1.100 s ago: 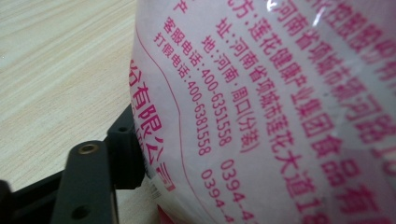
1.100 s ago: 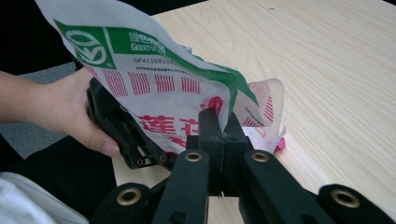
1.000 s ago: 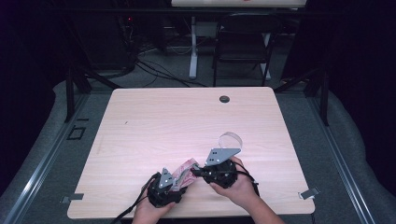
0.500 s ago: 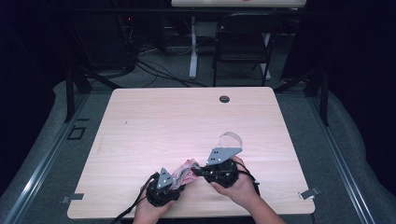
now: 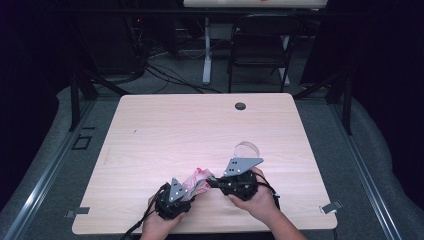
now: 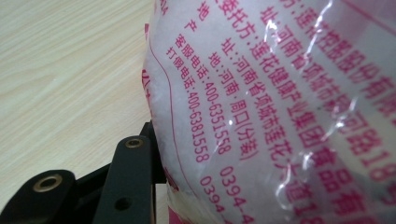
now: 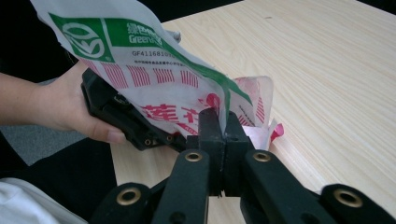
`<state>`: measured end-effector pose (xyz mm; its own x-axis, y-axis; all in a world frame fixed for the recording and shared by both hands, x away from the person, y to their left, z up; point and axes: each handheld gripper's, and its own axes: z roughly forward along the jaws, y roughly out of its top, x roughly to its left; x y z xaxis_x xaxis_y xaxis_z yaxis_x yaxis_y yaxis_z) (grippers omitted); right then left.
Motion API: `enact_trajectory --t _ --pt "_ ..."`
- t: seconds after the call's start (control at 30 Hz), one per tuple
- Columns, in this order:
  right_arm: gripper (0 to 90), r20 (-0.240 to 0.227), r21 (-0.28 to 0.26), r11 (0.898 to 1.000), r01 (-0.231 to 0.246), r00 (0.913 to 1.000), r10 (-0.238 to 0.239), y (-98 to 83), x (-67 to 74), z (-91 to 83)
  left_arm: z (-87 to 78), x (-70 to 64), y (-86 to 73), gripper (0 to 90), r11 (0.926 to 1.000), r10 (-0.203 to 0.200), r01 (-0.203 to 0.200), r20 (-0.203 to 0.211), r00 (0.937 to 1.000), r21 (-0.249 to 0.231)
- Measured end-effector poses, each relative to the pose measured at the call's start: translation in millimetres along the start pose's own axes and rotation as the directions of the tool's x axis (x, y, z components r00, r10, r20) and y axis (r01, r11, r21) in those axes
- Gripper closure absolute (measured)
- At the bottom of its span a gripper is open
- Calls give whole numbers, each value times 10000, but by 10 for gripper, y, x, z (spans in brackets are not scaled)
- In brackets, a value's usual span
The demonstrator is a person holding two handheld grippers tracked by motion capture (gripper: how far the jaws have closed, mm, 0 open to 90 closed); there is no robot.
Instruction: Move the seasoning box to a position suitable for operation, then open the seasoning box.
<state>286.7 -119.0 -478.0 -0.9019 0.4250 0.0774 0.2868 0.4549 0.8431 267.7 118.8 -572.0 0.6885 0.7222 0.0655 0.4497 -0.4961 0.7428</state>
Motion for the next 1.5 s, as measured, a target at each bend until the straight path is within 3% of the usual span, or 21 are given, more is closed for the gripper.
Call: enact_trajectory --t 0.47,0.7,0.87,1.07,1.33,1.5 --pt "699 172 -207 9998 52 9998 -49 15 -21 -42 -54 54 62 587 10000 97 -97 -603 9981 0" --pt "601 599 -376 9992 156 9981 -133 22 -42 -93 -88 79 72 589 9994 334 -336 -934 9951 -7" --pt "552 686 -401 9987 299 9973 -271 31 -76 -114 -97 104 90 590 9995 325 -327 -896 9954 -7" --pt "479 1028 -457 9967 667 9928 -617 57 -61 -176 -112 99 139 591 9994 351 -357 -948 9949 -40" --pt "455 1476 -491 9937 1010 9847 -928 33 -59 -281 -117 93 236 592 9970 772 -773 -1202 9897 41" --pt "465 1802 -204 9870 1594 9716 -1532 40 -41 -280 -105 109 265 592 9952 981 -972 -1367 9857 133"
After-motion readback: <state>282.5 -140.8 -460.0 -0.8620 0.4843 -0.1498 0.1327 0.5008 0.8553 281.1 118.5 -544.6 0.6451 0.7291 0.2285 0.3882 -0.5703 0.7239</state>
